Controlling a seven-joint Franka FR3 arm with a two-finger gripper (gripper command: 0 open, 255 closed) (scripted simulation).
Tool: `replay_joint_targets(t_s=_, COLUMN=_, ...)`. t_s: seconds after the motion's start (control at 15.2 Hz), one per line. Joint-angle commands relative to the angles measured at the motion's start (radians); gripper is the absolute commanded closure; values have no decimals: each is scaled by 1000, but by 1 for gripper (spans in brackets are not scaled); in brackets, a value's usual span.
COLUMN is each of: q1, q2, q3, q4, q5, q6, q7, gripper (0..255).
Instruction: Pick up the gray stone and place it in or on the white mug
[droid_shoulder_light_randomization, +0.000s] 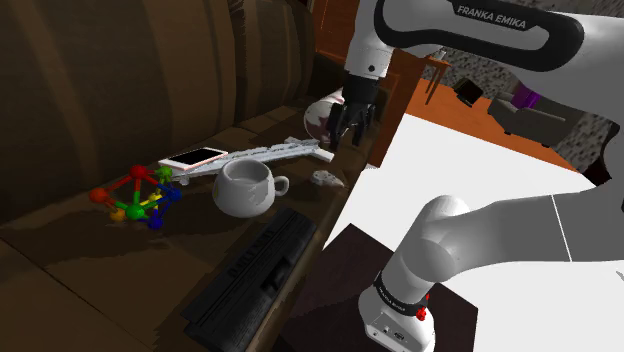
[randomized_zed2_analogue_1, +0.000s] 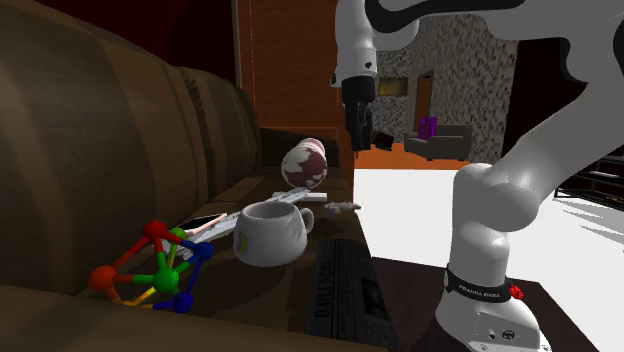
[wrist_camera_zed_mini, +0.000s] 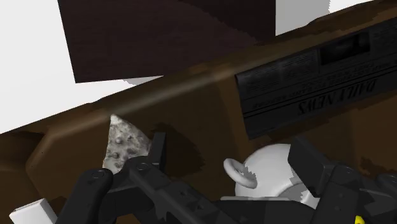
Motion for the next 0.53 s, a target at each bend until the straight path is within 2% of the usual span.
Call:
replay_joint_targets(t_s=0.0, q1=0, q2=0, q3=0, q4=0, q5=0, q6=0, q7=0, gripper=0)
replay_joint_targets(t_s=0.46, q1=-32, q2=107, q3=-98, q4=-105, q5=-78, q6=175, q7=-132, gripper=0)
